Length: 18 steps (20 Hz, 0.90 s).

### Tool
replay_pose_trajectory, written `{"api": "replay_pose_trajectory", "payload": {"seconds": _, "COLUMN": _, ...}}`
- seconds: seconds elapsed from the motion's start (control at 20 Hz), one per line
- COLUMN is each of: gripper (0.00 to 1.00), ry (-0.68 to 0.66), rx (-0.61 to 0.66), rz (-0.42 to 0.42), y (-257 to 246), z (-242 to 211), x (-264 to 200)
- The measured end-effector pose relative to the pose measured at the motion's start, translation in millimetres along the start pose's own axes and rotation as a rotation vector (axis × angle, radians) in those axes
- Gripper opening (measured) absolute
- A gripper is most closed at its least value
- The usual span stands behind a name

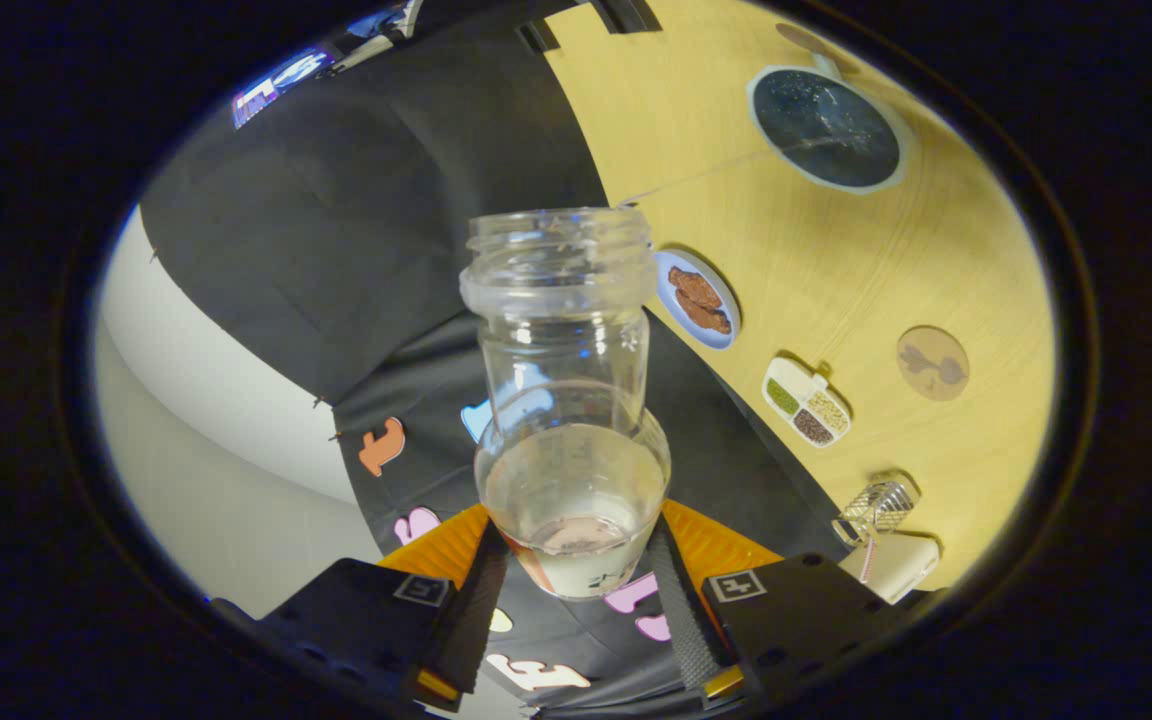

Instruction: Take the bottle from table, then pour the juice into the cup, finally place the bottle on the coaster

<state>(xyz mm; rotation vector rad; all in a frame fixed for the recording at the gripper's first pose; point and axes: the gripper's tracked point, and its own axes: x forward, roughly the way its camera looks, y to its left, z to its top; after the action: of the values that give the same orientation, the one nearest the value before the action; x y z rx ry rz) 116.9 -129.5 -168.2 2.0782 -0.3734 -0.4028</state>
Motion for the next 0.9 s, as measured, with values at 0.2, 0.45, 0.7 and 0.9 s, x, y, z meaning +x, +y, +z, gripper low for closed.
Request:
{"api": "replay_pose_trajectory", "payload": {"seconds": 0.2, "gripper": 0.78, "ry": -0.015, "rx": 0.028, "rz": 0.022, "y": 9.7, "z": 2.1, "x": 0.5}}
{"api": "replay_pose_trajectory", "payload": {"seconds": 0.45, "gripper": 0.78, "ry": -0.035, "rx": 0.057, "rz": 0.027, "y": 8.3, "z": 7.5, "x": -1.1}}
{"api": "replay_pose_trajectory", "payload": {"seconds": 0.7, "gripper": 0.78, "ry": -0.052, "rx": 0.076, "rz": 0.032, "y": 8.3, "z": 12.0, "x": 0.5}}
{"api": "replay_pose_trajectory", "payload": {"seconds": 0.9, "gripper": 0.78, "ry": -0.060, "rx": 0.083, "rz": 0.031, "y": 6.6, "z": 13.9, "x": 1.8}}
